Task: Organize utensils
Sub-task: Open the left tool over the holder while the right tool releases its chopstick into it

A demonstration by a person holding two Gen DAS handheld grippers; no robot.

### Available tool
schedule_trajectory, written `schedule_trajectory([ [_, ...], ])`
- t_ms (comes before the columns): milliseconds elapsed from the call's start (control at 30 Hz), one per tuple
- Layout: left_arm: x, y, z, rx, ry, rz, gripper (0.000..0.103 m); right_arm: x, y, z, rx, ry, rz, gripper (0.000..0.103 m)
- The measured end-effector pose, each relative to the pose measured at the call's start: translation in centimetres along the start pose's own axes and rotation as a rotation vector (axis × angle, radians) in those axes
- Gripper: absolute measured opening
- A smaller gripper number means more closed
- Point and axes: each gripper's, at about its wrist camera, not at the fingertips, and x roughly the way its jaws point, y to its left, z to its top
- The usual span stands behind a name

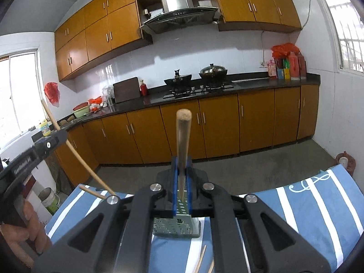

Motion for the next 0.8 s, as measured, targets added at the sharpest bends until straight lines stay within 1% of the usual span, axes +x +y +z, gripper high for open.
schedule_trajectory([
  [100,0.1,0.1,0.3,-0.024,-0.042,0.004,0.007,0.7,0.0,-0.2,-0.014,0.004,-0.003,0.008],
  [167,-0.2,0.2,1.1,-0.044,-0.078,0.005,0.007,0.7,0.1,-0.3,-0.017,0.003,-0.004,0.008],
  [267,-0.1,-0.1,1.9,-0.04,-0.106,0.01,0.007,0.9,0.0,-0.3,-0.017,0.001,-0.004,0.008],
  [333,0.4,-0.2,1.8,-0.031,-0.101,0.016,0.007,1.0,0.0,-0.3,-0.015,0.005,-0.003,0.008],
  [433,1.3,-0.3,0.3,-0.018,-0.085,0.028,0.007,1.6,-0.1,-0.7,-0.015,0.021,-0.004,0.008],
  [533,2.3,-0.1,-1.2,-0.029,-0.065,0.034,0.007,2.2,0.1,-1.2,-0.022,0.041,-0.002,0.008],
  [800,3.7,-0.2,-3.5,-0.012,-0.028,0.035,0.007,2.0,0.8,-1.3,-0.039,0.029,0.014,0.008],
])
